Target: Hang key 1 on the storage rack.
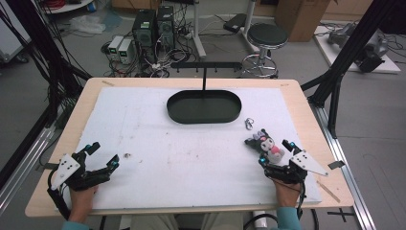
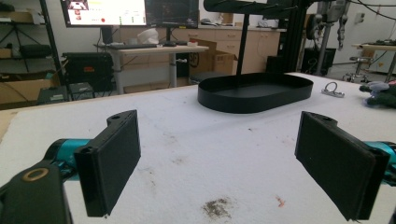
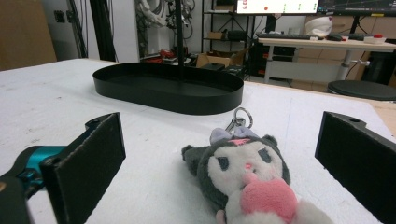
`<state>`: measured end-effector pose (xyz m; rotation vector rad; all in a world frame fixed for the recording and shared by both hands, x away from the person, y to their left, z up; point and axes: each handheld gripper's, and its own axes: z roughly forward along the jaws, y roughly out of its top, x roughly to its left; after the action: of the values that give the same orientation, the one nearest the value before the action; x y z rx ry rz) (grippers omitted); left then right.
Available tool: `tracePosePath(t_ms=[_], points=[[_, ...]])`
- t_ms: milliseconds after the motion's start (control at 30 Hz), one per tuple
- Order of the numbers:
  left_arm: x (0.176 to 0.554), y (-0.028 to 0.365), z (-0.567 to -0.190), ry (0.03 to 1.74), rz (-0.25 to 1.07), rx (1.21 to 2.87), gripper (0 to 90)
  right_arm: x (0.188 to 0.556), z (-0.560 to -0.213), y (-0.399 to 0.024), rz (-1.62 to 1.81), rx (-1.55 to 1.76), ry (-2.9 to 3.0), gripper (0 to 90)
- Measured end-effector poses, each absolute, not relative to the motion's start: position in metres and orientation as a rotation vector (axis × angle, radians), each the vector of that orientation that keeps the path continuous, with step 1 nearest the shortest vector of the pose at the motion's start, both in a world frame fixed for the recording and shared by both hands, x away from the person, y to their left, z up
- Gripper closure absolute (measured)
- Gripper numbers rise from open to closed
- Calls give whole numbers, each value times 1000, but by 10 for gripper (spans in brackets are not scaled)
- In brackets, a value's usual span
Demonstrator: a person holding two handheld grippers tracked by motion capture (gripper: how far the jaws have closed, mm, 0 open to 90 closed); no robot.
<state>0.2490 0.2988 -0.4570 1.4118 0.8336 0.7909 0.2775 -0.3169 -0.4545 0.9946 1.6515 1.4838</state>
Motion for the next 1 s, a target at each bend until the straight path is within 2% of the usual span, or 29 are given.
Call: tracePosePath(t_ms=[800, 1000], points=[[247, 299, -457, 820, 803, 1408, 146, 281, -453, -317, 1489, 1018, 1681, 7], [248, 299, -457, 821, 800, 1409, 146, 286, -435, -321, 1476, 1005, 1709, 7]])
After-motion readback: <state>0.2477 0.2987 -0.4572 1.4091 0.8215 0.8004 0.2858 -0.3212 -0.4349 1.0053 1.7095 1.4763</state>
